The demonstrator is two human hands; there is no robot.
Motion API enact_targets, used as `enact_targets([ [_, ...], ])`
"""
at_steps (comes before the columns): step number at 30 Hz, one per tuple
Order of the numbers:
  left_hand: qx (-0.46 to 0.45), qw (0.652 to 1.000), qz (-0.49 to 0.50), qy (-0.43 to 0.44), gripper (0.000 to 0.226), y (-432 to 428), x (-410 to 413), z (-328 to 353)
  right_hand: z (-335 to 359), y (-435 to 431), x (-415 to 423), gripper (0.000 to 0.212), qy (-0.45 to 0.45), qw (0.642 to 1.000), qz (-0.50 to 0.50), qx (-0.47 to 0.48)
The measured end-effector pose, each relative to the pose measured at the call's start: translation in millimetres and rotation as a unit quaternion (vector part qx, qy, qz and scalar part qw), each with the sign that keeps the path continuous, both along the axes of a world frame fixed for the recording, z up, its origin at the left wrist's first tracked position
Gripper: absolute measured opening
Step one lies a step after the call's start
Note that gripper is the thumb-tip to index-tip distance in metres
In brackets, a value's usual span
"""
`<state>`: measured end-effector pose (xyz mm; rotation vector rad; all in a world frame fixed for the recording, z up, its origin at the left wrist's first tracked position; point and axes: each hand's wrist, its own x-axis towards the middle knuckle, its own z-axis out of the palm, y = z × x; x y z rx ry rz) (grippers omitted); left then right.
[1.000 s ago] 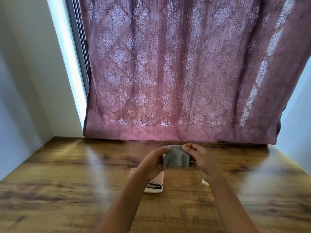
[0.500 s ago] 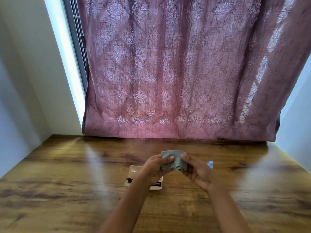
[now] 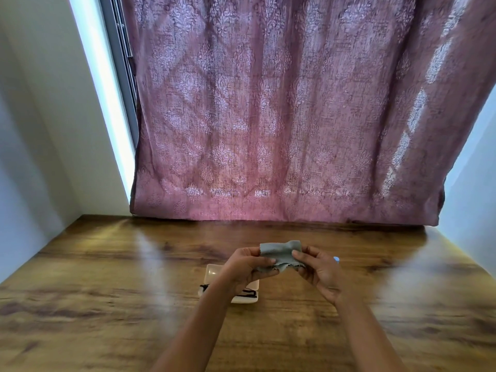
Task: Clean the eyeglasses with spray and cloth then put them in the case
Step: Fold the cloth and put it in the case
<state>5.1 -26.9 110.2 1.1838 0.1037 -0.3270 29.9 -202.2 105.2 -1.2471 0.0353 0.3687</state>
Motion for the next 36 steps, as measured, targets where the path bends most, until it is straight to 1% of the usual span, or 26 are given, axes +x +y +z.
enact_targets([
  [4, 0.008, 1.000, 0.016, -0.024, 0.024, 1, 1, 1, 1, -6, 2, 0.020, -0.037, 0.999, 0.014, 0.030],
  [7, 0.055, 0.997, 0.013, -0.052, 0.041, 1, 2, 0, 1, -6, 2, 0.029, -0.064, 0.998, 0.020, 0.014],
  [9, 0.066, 0.996, 0.015, -0.056, 0.042, 0, 1, -2, 0, -5, 2, 0.030, -0.070, 0.997, 0.017, -0.003],
  [12, 0.047, 0.998, 0.021, -0.040, 0.040, 0, -2, -2, 0, -3, 1, 0.034, -0.072, 0.997, 0.006, -0.018],
  [15, -0.003, 0.999, 0.038, -0.012, 0.026, -3, -4, -2, 1, -1, -1, 0.030, -0.064, 0.998, -0.022, -0.008],
  [17, 0.027, 0.998, 0.040, -0.030, 0.011, -4, -1, -7, 1, 0, -1, 0.017, -0.076, 0.996, -0.023, -0.032],
  [19, 0.084, 0.994, 0.033, -0.059, 0.020, -6, 1, -13, -1, 1, -2, 0.004, -0.092, 0.994, -0.026, -0.061],
  [21, 0.131, 0.988, 0.048, -0.067, 0.026, -7, 3, -15, -4, 1, -1, 0.013, -0.098, 0.991, -0.035, -0.084],
  [23, 0.146, 0.984, 0.060, -0.076, 0.022, -8, 3, -16, -5, -1, -1, 0.020, -0.107, 0.986, -0.037, -0.120],
  [26, 0.127, 0.987, 0.062, -0.073, 0.013, -8, 2, -13, -6, -4, -1, 0.028, -0.121, 0.980, -0.037, -0.157],
  [29, 0.116, 0.989, 0.069, -0.064, 0.007, -11, 1, -9, -4, -4, 0, 0.031, -0.124, 0.980, -0.039, -0.152],
  [31, 0.101, 0.990, 0.076, -0.057, 0.007, -14, 1, -8, -3, -4, 0, 0.025, -0.114, 0.982, -0.035, -0.144],
  [33, 0.087, 0.992, 0.079, -0.050, 0.005, -16, 1, -7, -4, -5, 0, 0.015, -0.098, 0.985, -0.020, -0.137],
  [36, 0.081, 0.993, 0.073, -0.051, 0.006, -17, 2, -7, -6, -6, 0, 0.005, -0.076, 0.986, -0.016, -0.145],
])
